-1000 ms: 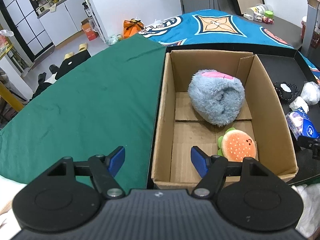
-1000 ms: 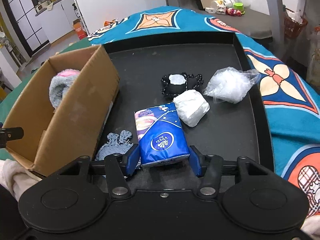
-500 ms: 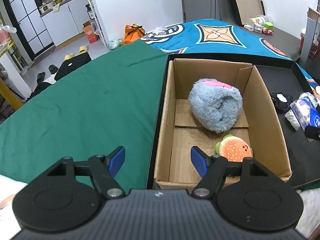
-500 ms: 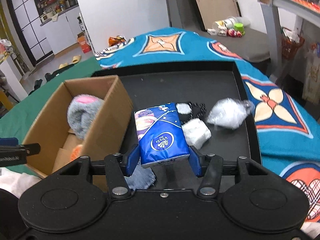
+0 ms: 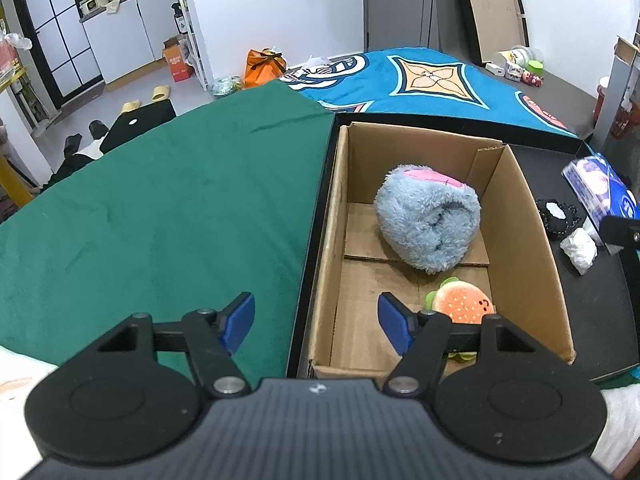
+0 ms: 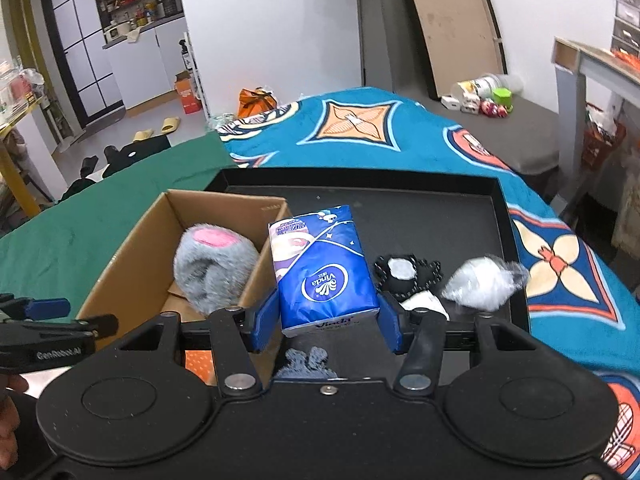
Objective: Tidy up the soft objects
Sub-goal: 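Carry the blue tissue pack with the right tool into the box and release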
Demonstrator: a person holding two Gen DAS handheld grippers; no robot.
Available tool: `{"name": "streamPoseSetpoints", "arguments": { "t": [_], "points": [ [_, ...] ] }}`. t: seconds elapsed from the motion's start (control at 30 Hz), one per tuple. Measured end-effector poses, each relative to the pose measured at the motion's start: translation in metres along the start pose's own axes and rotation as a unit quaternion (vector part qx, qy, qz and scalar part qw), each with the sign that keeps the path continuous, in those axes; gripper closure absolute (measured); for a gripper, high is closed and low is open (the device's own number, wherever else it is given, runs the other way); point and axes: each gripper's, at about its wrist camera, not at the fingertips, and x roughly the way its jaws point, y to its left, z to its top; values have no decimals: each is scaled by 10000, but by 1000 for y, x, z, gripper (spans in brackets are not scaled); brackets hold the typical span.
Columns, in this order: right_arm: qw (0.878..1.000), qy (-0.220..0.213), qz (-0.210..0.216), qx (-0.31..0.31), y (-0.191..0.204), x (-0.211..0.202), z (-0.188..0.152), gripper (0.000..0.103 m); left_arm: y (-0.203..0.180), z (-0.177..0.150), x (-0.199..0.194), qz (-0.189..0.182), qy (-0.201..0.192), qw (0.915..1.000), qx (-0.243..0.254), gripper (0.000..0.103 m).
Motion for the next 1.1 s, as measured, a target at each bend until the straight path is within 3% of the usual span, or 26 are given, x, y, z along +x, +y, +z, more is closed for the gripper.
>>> {"name": "streamPoseSetpoints", "arguments": {
  "t": [0.13,0.33,0.8,1.1],
  "points": [
    [9999,-49,25,-106,10,-2,7,51,3,-1,1,-91,-21,9999,-93,37],
    [9995,-68,152,-281,31,-5,13,51,11,-2,2,-263,47,9994,-235,47],
    [9968,5,420,-675,82,-2,16,51,30,-7,11,-751,282,9947,-638,92],
    [9956,-41,522,-778,108,1,22,51,35,-9,13,-923,264,9921,-806,92]
  ]
}}
